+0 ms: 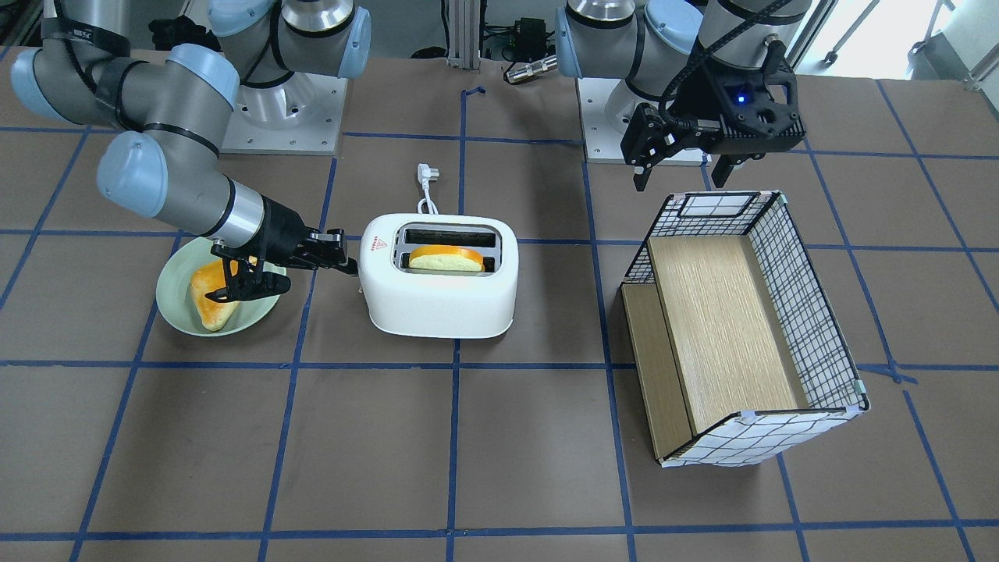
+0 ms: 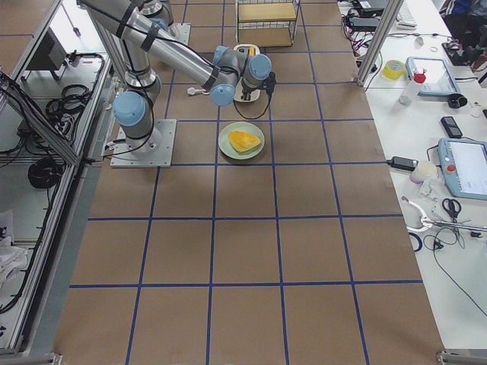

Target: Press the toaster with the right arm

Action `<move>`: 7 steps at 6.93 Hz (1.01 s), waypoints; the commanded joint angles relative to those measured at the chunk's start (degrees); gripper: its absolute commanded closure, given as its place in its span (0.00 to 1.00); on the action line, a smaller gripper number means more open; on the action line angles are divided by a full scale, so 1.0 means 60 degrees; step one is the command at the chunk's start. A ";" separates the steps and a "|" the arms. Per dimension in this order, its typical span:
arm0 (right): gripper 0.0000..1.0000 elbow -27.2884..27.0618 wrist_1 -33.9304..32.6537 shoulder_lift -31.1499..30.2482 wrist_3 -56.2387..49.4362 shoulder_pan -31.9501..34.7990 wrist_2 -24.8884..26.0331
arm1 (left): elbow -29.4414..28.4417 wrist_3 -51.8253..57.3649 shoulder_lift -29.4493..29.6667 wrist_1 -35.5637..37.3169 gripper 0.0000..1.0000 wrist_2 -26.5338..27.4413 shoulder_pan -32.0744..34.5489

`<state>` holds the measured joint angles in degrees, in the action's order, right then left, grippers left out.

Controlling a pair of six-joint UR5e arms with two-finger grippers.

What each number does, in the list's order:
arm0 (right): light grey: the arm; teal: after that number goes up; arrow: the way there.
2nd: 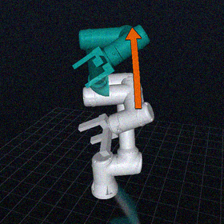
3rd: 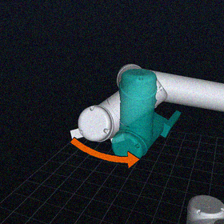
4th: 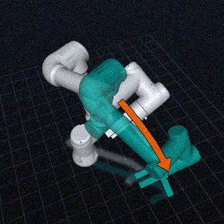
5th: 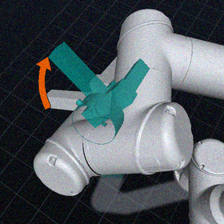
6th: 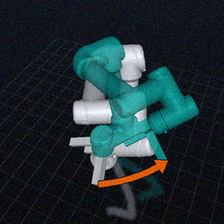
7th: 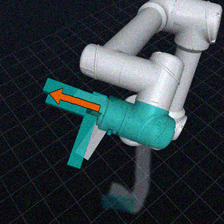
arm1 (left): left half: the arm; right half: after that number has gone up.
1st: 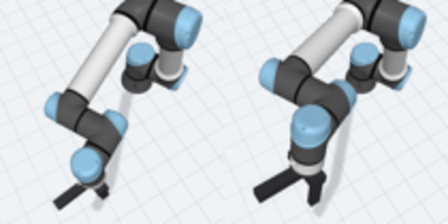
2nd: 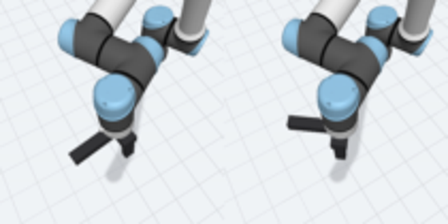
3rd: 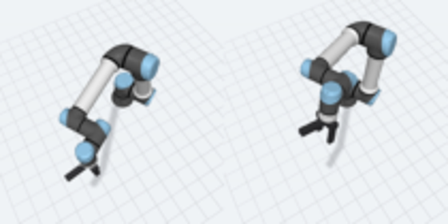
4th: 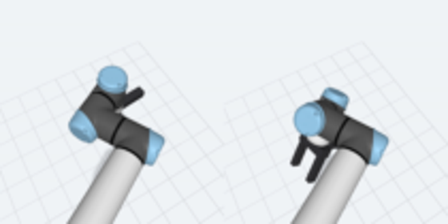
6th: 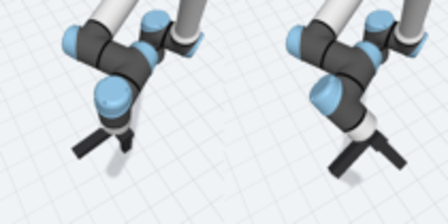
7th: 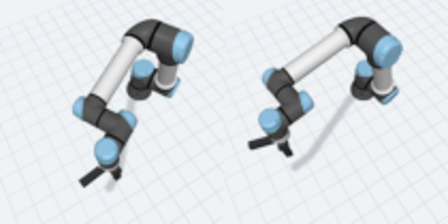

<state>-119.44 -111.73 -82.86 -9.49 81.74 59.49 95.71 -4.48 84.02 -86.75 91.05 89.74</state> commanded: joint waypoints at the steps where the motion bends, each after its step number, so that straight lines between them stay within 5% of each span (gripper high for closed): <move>1: 1.00 -0.0001 -0.0012 -0.0004 0.0000 0.0000 0.0002 | 0.0000 0.0000 0.0000 0.0000 0.00 0.0000 0.0000; 7: 1.00 0.1109 0.0469 -0.0165 0.0818 0.0029 0.0439 | 0.0000 0.0000 0.0000 0.0000 0.00 0.0000 0.0000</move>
<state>-115.33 -110.63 -83.69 -5.80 81.82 61.02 95.71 -4.48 84.02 -86.75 91.05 89.74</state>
